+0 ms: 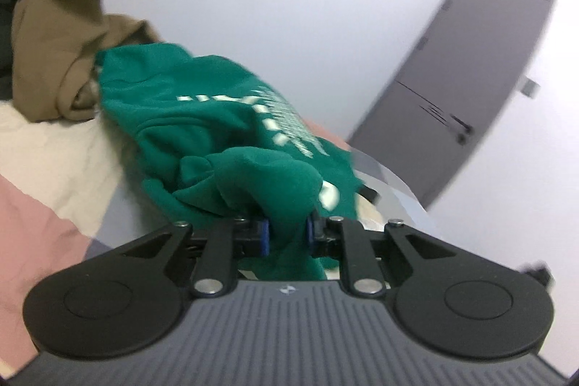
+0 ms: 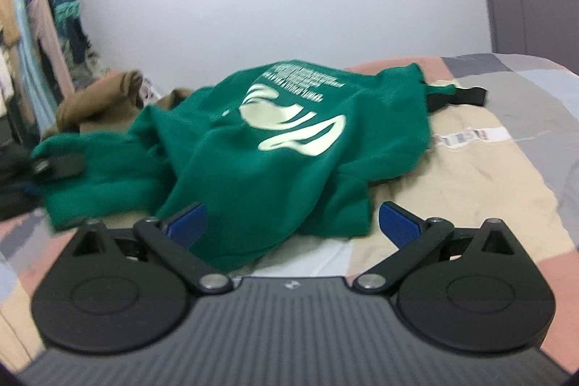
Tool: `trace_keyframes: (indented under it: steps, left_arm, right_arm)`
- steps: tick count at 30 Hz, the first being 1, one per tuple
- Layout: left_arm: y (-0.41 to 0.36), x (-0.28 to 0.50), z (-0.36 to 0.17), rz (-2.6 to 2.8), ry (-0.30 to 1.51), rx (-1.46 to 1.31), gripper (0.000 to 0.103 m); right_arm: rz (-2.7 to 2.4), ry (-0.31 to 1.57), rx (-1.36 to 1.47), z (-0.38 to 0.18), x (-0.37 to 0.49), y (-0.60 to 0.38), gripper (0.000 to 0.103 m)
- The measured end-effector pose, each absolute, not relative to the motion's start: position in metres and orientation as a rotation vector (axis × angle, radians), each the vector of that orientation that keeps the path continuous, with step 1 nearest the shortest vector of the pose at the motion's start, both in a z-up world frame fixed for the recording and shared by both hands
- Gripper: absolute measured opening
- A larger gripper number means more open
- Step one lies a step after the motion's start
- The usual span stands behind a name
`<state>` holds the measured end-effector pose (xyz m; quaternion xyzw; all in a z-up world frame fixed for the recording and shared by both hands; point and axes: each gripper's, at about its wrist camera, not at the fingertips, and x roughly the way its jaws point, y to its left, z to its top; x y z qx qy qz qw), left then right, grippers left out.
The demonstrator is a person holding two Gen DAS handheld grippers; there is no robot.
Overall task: Fold large clothes
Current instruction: 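Lift the hoodie with the left tool while the right tool grasps another edge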
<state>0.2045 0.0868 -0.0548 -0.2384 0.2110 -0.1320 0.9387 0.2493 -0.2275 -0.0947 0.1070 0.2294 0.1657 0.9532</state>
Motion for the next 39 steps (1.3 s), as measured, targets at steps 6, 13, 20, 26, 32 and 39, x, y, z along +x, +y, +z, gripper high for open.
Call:
trace_keyframes:
  steps: [6,13,20,26,32,39]
  left_arm:
    - [0.063,0.148,-0.027,-0.409,0.396,-0.488,0.02]
    - [0.04,0.089,-0.017,-0.499,0.422,-0.478,0.019]
    - [0.042,0.08,-0.031,-0.422,0.565,-0.405,0.021]
    - [0.054,0.084,-0.034,-0.312,0.709,-0.403,0.071]
    - [0.084,0.079,-0.031,-0.288,0.75,-0.457,0.087]
    - [0.109,0.118,-0.057,-0.151,0.779,-0.561,0.089]
  right_arm:
    - [0.292,0.431,0.265,-0.077,0.233,-0.248,0.103]
    - [0.268,0.383,0.287,-0.064,0.217,-0.263,0.103]
    - [0.305,0.469,0.373,-0.071,0.228,-0.269,0.103]
    - [0.332,0.597,0.451,-0.1,0.248,-0.263,0.103]
    - [0.33,0.672,0.617,-0.128,0.277,-0.267,0.103]
    - [0.421,0.789,0.755,-0.163,0.308,-0.255,0.1]
